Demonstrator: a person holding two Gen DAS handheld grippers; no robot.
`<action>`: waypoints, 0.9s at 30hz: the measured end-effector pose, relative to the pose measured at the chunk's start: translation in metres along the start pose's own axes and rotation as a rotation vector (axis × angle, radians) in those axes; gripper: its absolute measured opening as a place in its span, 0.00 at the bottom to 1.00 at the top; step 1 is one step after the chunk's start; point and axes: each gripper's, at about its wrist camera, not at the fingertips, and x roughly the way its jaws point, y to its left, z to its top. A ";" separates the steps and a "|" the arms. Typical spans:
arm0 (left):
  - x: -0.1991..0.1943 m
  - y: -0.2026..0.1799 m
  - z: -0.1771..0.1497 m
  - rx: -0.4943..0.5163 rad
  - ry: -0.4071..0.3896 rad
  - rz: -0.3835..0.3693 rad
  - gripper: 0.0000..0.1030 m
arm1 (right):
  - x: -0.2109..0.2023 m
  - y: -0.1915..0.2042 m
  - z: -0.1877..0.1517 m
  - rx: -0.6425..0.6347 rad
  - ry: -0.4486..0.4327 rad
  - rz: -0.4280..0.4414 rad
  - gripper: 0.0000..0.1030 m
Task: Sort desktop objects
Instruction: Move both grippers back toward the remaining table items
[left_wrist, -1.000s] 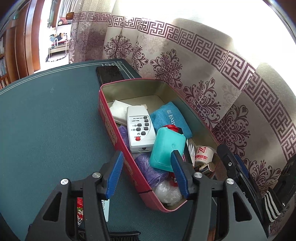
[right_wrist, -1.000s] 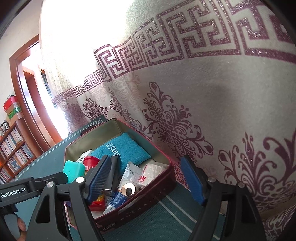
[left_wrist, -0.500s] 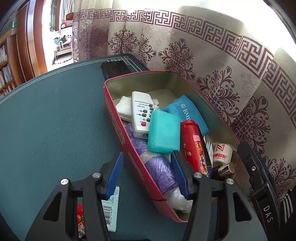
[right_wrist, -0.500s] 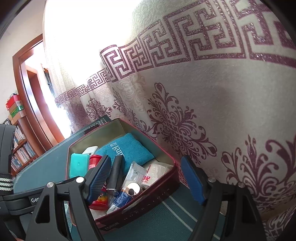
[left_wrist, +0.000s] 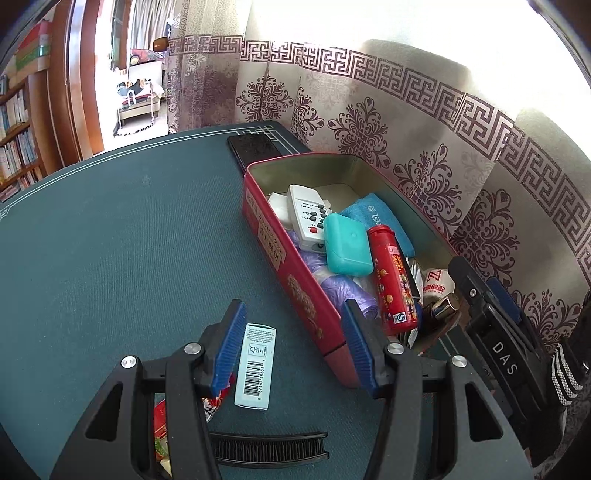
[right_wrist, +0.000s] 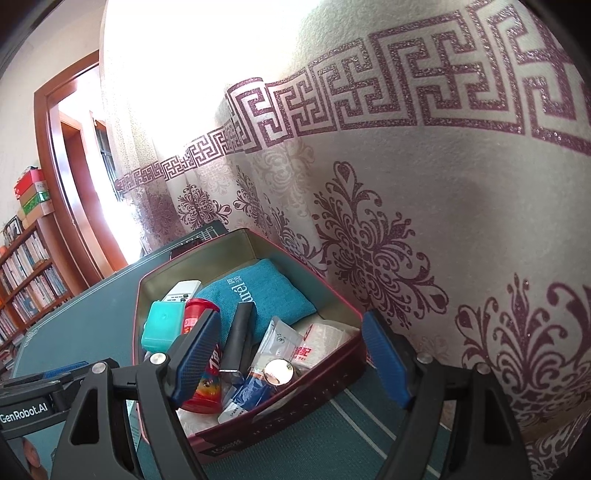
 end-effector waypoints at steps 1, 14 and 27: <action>-0.003 0.003 -0.003 0.000 -0.001 0.004 0.55 | 0.000 0.001 0.000 -0.006 -0.001 -0.003 0.80; -0.027 0.055 -0.030 -0.077 0.001 0.045 0.55 | 0.003 0.019 -0.001 -0.094 -0.003 -0.041 0.81; -0.041 0.101 -0.053 -0.151 0.006 0.069 0.55 | -0.005 0.023 0.002 -0.111 0.010 -0.007 0.81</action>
